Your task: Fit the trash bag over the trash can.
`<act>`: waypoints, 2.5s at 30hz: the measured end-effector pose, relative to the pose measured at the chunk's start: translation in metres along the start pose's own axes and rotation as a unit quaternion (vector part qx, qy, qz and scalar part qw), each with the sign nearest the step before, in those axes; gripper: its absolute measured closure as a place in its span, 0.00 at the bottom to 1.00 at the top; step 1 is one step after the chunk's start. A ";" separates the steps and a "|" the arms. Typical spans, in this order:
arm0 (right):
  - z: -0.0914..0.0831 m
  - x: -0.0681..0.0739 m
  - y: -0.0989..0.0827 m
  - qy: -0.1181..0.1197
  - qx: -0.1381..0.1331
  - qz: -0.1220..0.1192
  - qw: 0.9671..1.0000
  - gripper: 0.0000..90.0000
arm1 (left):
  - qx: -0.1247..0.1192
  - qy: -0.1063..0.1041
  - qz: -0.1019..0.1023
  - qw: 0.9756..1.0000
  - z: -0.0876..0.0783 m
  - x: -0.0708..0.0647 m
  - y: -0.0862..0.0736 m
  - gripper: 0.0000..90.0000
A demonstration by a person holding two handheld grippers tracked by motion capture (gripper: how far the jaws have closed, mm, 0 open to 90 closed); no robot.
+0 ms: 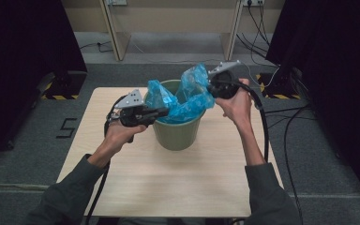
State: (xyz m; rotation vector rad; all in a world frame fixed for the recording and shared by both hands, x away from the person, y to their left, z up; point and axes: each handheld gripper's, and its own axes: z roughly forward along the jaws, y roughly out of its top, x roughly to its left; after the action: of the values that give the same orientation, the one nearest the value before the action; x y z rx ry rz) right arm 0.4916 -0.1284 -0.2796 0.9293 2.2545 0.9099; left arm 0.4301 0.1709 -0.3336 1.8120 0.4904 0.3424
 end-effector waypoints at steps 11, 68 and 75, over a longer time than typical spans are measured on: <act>-0.007 0.039 -0.052 0.032 -0.003 -0.023 0.999 0.98 | 0.011 -0.002 -0.015 1.000 -0.021 -0.003 -0.044 1.00; -0.053 0.034 -0.081 -0.009 -0.090 0.068 0.994 0.45 | -0.016 0.022 -0.061 0.998 -0.066 0.004 -0.040 0.36; -0.037 0.023 -0.071 0.000 -0.081 0.090 0.993 0.43 | -0.043 0.007 -0.080 0.996 -0.060 0.006 -0.015 0.31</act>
State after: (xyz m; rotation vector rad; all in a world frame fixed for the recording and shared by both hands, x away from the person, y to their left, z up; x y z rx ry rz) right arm 0.4244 -0.1629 -0.3139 1.0701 2.0848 1.1523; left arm 0.4048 0.2279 -0.3308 1.6755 0.6170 0.2615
